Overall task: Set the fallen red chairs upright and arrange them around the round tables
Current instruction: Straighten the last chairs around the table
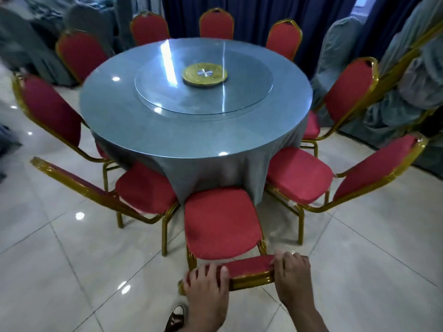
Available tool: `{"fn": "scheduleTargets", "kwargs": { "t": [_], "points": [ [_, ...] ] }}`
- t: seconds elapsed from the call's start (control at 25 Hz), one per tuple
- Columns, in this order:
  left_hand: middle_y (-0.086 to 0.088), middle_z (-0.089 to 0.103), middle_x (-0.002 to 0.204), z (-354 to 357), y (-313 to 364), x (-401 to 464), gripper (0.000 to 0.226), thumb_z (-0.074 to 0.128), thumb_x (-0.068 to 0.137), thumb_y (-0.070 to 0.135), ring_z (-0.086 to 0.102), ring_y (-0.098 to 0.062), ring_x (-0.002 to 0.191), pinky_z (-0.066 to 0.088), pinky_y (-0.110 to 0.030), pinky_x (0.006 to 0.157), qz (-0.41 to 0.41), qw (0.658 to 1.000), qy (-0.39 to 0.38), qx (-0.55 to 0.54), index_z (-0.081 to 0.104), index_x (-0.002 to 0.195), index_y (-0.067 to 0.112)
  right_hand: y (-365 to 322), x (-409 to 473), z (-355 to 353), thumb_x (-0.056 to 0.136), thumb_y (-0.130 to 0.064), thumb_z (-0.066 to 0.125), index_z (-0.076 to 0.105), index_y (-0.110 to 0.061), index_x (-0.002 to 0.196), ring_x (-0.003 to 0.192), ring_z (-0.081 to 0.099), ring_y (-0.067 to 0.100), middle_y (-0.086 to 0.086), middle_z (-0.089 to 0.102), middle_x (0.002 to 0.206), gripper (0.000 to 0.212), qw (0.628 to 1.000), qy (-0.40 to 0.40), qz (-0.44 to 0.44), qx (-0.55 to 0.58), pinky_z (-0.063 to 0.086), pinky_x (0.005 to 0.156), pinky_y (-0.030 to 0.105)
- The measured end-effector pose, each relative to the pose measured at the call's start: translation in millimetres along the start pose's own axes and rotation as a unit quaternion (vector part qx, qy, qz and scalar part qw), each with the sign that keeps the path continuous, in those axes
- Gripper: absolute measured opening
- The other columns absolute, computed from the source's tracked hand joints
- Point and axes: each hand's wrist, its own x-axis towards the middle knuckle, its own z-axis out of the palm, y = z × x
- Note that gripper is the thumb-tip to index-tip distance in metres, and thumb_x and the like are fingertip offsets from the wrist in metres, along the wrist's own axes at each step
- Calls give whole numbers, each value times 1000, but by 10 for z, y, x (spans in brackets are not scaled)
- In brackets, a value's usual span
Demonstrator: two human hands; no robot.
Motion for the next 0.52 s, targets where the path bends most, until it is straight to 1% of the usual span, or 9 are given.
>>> {"fn": "scheduleTargets", "kwargs": {
  "t": [0.08, 0.12, 0.2, 0.36, 0.44, 0.52],
  "points": [
    [18, 54, 124, 87, 9, -90, 68, -4, 88, 60, 45, -10, 121, 18, -39, 118, -10, 999, 38, -3, 56, 116, 43, 51, -150, 17, 103, -41, 23, 46, -31, 68, 66, 44, 14, -13, 45, 63, 43, 999, 29, -17, 9, 35, 75, 34],
    [18, 55, 122, 126, 19, -102, 69, -4, 88, 60, 46, -10, 120, 18, -39, 118, -6, 999, 54, -1, 58, 114, 43, 95, -184, 15, 103, -40, 25, 45, -31, 68, 66, 44, 14, -14, 44, 63, 41, 999, 44, -21, 12, 34, 75, 33],
    [16, 58, 118, 159, 75, -4, 63, 3, 92, 59, 49, -11, 117, 21, -41, 117, 12, 996, 87, -17, 61, 110, 41, 161, -98, -3, 103, -41, 28, 45, -31, 68, 67, 44, 14, -14, 43, 64, 40, 998, 60, -27, 19, 32, 73, 33],
    [13, 62, 107, 153, 146, 316, 51, 15, 98, 49, 55, -13, 109, 30, -45, 113, 34, 989, 133, -47, 63, 104, 35, 169, 242, 60, 102, -38, 31, 40, -32, 67, 62, 41, 14, -14, 40, 63, 36, 996, 75, -43, 40, 32, 67, 33],
    [12, 62, 109, 138, 195, 545, 48, 16, 98, 47, 55, -14, 109, 32, -45, 111, 38, 987, 151, -48, 62, 105, 35, 179, 494, 135, 102, -38, 29, 39, -33, 68, 62, 40, 14, -15, 39, 64, 36, 995, 76, -53, 48, 33, 67, 33],
    [9, 64, 111, 36, 320, 852, 50, 17, 96, 47, 55, -16, 110, 32, -45, 109, 25, 984, 164, -59, 63, 106, 33, 135, 850, 170, 102, -39, 26, 43, -33, 69, 64, 41, 13, -16, 42, 66, 38, 995, 52, -58, 55, 32, 68, 34]
  ]
}}
